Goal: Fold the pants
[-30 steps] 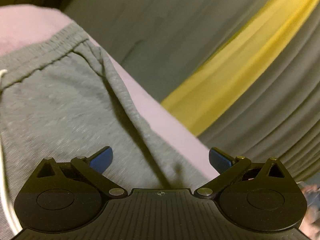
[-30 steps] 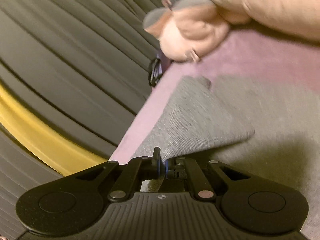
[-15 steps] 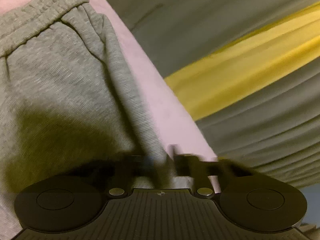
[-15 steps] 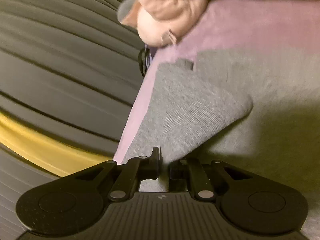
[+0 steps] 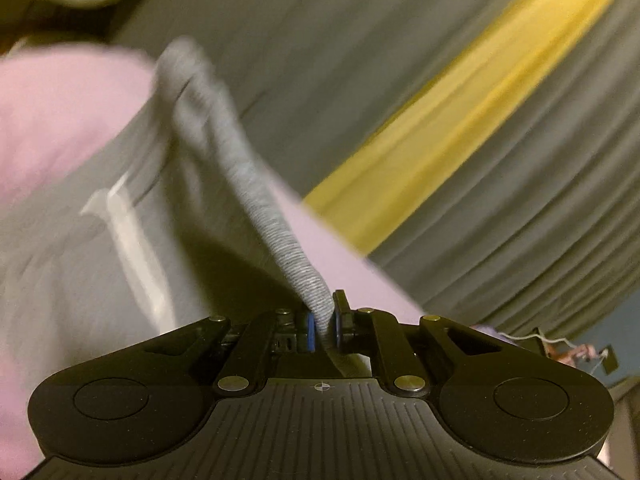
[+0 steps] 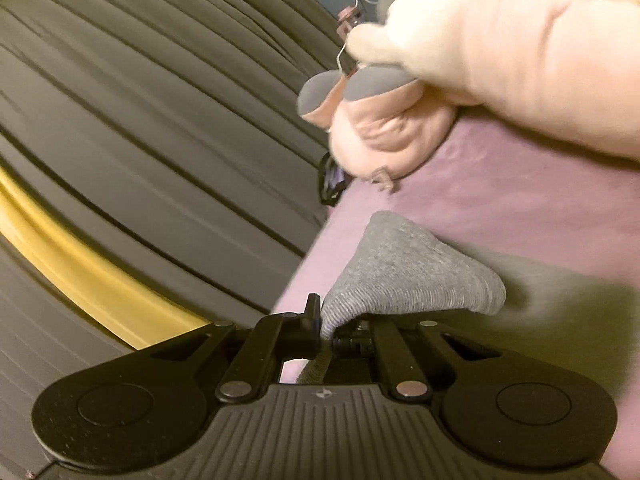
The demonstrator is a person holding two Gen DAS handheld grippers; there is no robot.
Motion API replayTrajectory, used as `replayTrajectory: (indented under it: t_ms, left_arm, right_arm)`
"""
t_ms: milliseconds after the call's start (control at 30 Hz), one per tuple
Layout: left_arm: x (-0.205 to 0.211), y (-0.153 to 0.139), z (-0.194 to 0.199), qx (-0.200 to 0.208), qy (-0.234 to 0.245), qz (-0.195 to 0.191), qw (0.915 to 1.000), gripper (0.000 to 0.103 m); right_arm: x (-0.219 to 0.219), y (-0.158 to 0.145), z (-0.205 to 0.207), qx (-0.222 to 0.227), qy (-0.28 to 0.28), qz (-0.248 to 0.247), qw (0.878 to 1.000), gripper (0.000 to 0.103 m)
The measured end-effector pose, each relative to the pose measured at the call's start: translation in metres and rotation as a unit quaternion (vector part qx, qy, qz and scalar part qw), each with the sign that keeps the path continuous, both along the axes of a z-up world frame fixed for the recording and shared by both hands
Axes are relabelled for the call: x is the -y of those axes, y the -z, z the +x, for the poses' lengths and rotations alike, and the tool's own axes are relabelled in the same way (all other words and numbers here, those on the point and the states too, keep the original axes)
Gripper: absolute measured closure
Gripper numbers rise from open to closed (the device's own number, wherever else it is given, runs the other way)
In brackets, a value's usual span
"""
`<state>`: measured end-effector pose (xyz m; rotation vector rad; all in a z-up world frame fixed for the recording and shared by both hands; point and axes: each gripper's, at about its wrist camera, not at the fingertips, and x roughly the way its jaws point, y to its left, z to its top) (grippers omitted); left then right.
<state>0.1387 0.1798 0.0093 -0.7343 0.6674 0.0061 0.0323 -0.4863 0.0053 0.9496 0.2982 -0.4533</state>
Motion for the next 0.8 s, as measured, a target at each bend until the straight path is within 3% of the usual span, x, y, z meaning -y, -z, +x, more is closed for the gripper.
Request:
replayTrajectory:
  t_ms: [133, 233, 300, 367, 433, 533, 633, 700, 800]
  left_arm:
    - [-0.005, 0.046, -0.031, -0.095, -0.039, -0.022, 0.9945, 0.093]
    - [-0.008, 0.060, -0.034, -0.108, -0.057, -0.032, 0.9920, 0.092]
    - [-0.009, 0.051, -0.037, -0.100, -0.075, -0.038, 0.9915, 0.078]
    - [-0.016, 0.052, -0.032, -0.099, -0.099, -0.014, 0.9901, 0.046]
    - [-0.028, 0.058, -0.027, -0.100, -0.132, -0.009, 0.9861, 0.029]
    - [-0.044, 0.067, -0.018, -0.118, -0.156, -0.053, 0.9793, 0.029]
    - [-0.053, 0.082, 0.000, -0.130, -0.163, -0.063, 0.9761, 0.030]
    - [-0.056, 0.089, 0.007, -0.143, -0.160, -0.056, 0.9751, 0.042]
    - [-0.062, 0.090, 0.011, -0.161, -0.144, -0.063, 0.9743, 0.079]
  right_arm:
    - [0.008, 0.032, -0.028, -0.061, 0.010, 0.023, 0.998, 0.097]
    - [0.011, 0.059, -0.032, -0.112, 0.014, 0.046, 0.992, 0.097]
    - [0.011, 0.071, -0.034, -0.123, 0.020, 0.056, 0.991, 0.096]
    - [0.013, 0.079, -0.039, -0.112, 0.024, 0.087, 0.990, 0.094]
    - [0.014, 0.081, -0.043, -0.106, 0.023, 0.100, 0.989, 0.093]
    - [0.016, 0.086, -0.039, -0.099, 0.011, 0.113, 0.989, 0.087]
    - [0.015, 0.088, -0.037, -0.097, 0.000, 0.119, 0.988, 0.086]
    - [0.015, 0.088, -0.034, -0.096, -0.005, 0.118, 0.988, 0.086]
    - [0.013, 0.081, -0.026, -0.110, -0.013, 0.098, 0.989, 0.090]
